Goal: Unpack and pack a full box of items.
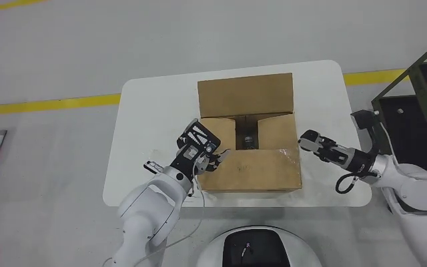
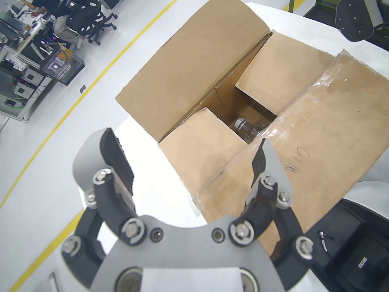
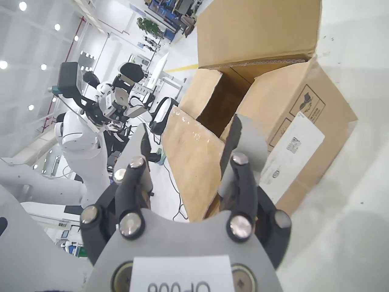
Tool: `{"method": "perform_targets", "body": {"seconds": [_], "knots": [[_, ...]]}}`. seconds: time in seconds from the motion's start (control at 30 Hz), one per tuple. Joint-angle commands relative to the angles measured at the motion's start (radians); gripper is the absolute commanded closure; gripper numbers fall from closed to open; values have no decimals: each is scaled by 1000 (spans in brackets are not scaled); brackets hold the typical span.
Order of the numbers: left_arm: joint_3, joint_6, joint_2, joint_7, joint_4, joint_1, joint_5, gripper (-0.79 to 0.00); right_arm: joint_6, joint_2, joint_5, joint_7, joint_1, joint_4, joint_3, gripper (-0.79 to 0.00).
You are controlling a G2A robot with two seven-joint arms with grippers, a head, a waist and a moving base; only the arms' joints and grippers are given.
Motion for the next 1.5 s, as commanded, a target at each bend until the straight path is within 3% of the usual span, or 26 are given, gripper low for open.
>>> {"method": "perform_targets", "body": {"seconds": [0.0, 0.3, 0.4, 0.73, 1.1, 1.3, 1.37, 1.47], "knots": [[0, 0, 0, 0, 0, 0, 0, -785, 1, 1, -5, 0, 3, 5, -7, -332], [0, 0, 0, 0, 0, 0, 0, -785, 0, 7, -31, -15, 7, 34, -24, -400], [0, 0, 0, 0, 0, 0, 0, -785, -1, 10, -41, -22, 5, 36, -28, -603], [0, 0, 0, 0, 0, 0, 0, -785, -2, 17, -36, -19, -2, 30, -41, -637], [0, 0, 0, 0, 0, 0, 0, -785, -9, 29, -1, 40, -26, -16, -34, -600], [0, 0, 0, 0, 0, 0, 0, -785, -13, 37, -4, 107, -32, -29, -54, -474], [0, 0, 0, 0, 0, 0, 0, -785, -39, 40, -10, 129, -32, -43, -56, -388], [0, 0, 0, 0, 0, 0, 0, -785, -103, 45, -48, 145, -39, -70, -57, -326]]}}
